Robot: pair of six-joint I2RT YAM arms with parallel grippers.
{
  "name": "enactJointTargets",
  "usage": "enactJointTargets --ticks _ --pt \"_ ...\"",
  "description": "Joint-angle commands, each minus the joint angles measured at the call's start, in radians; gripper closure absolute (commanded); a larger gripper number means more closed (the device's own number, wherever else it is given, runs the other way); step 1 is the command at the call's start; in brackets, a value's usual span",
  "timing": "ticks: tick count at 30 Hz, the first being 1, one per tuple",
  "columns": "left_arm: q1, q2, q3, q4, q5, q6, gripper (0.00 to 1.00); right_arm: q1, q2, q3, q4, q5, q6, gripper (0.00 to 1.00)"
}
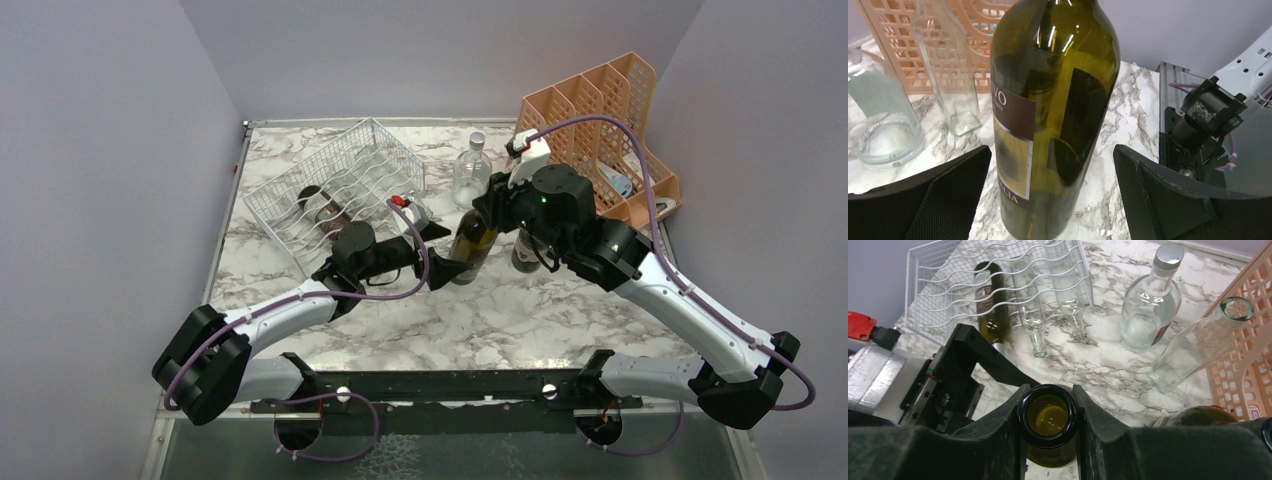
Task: Put the wine bottle on the wine rack
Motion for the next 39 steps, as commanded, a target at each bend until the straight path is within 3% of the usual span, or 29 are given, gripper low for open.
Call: enactJointTargets --ticks 1,6,19,22,26,27,28,29,31,34,39 --pt "-0.037 0.025 -0.033 0.181 -0.056 0.053 0.01 -0.001 -0.055 0.083 0.043 -0.089 0.053 0.99" --pt "-0.079 0.050 -0.053 0.244 -0.126 0.093 0.01 -0.003 -0.075 0.085 0.051 -0.112 0.087 0.99" --pt "-0.137 0.077 -0.079 0.342 -0.138 0.195 0.04 -0.001 -0.122 0.061 0.060 -0.149 0.137 0.99" --pt "-0.143 0.073 -0.087 0.360 -0.150 0.217 0.15 -0.002 -0.130 0.057 0.054 -0.167 0.140 0.99" --pt "-0.145 0.060 -0.081 0.360 -0.203 0.255 0.50 -0.003 -0.136 0.063 0.025 -0.184 0.141 0.99" --pt "-0.145 0.054 -0.080 0.358 -0.220 0.266 0.65 -0.002 -0.139 0.065 0.015 -0.188 0.138 0.98" --pt "-0.144 0.048 -0.080 0.358 -0.234 0.282 0.85 -0.001 -0.143 0.064 0.004 -0.194 0.130 0.94" --pt "-0.145 0.041 -0.080 0.358 -0.254 0.300 0.99 -0.001 -0.151 0.060 -0.005 -0.198 0.122 0.84" --pt "-0.144 0.030 -0.082 0.357 -0.275 0.340 1.00 -0.002 -0.172 0.042 -0.009 -0.198 0.106 0.72" --pt "-0.145 0.014 -0.086 0.353 -0.275 0.450 1.00 -0.002 -0.204 0.023 -0.030 -0.183 0.093 0.44" --pt "-0.145 -0.007 -0.069 0.336 -0.296 0.670 1.00 -0.001 -0.238 0.038 -0.106 -0.160 0.065 0.31"
